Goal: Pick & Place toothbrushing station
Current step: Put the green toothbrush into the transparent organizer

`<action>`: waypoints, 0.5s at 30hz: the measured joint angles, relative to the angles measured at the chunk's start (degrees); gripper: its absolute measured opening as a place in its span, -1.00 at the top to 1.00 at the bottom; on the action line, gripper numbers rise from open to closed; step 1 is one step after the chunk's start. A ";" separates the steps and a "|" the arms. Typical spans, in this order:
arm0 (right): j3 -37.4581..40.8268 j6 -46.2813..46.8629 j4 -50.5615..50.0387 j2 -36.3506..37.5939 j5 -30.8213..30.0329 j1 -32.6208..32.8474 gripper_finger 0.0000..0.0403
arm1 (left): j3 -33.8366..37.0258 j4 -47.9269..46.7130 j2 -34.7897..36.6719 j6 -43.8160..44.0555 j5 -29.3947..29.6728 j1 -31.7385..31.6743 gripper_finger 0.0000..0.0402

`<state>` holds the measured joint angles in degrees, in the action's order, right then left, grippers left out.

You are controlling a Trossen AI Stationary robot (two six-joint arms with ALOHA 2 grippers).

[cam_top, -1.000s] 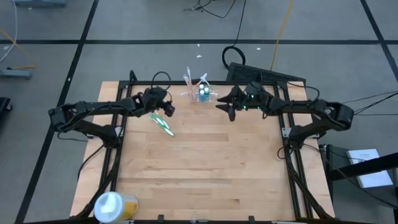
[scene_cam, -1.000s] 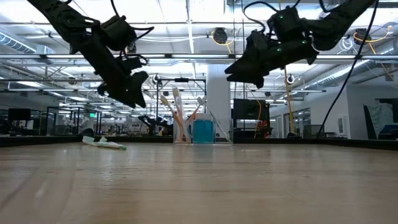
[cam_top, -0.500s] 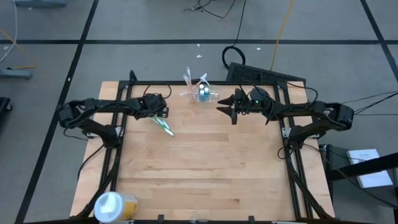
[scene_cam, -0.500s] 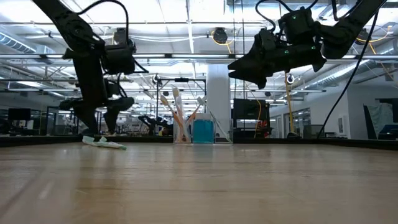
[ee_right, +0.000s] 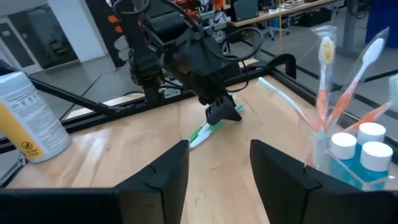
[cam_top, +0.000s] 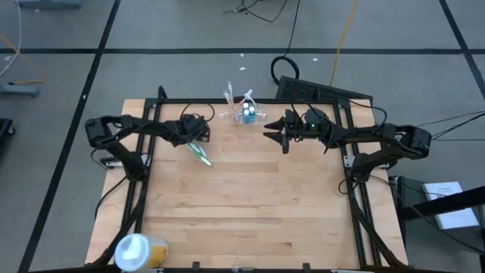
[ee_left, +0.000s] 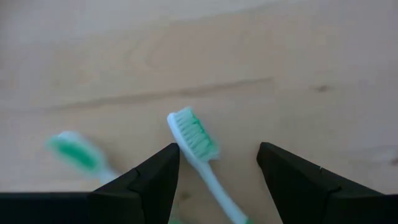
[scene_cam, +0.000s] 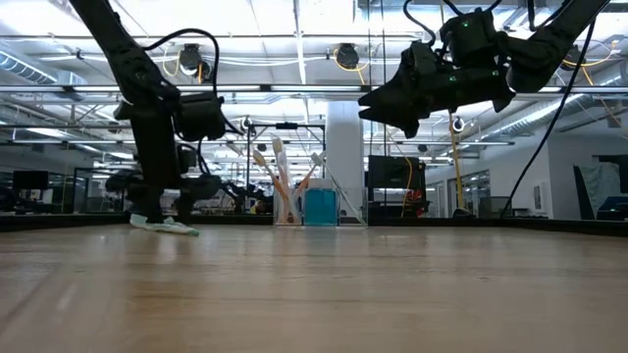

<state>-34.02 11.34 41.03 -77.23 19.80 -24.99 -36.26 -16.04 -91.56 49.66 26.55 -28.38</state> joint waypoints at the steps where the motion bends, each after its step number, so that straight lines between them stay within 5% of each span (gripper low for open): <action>1: 0.00 -0.01 0.02 0.00 0.01 0.00 0.20 | 0.04 1.64 -0.18 -0.86 -0.16 0.03 -0.17; 8: 0.00 0.01 0.51 0.00 0.01 0.00 0.21 | 0.20 10.21 -0.45 -7.96 -3.66 0.08 -0.17; 15: 0.00 -0.01 0.38 0.00 -0.04 0.00 0.21 | 0.15 8.97 -0.36 -9.11 -7.10 -0.16 -0.16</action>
<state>-34.02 11.33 41.41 -77.23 19.76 -24.99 -36.10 -7.07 -91.92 40.56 19.44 -28.53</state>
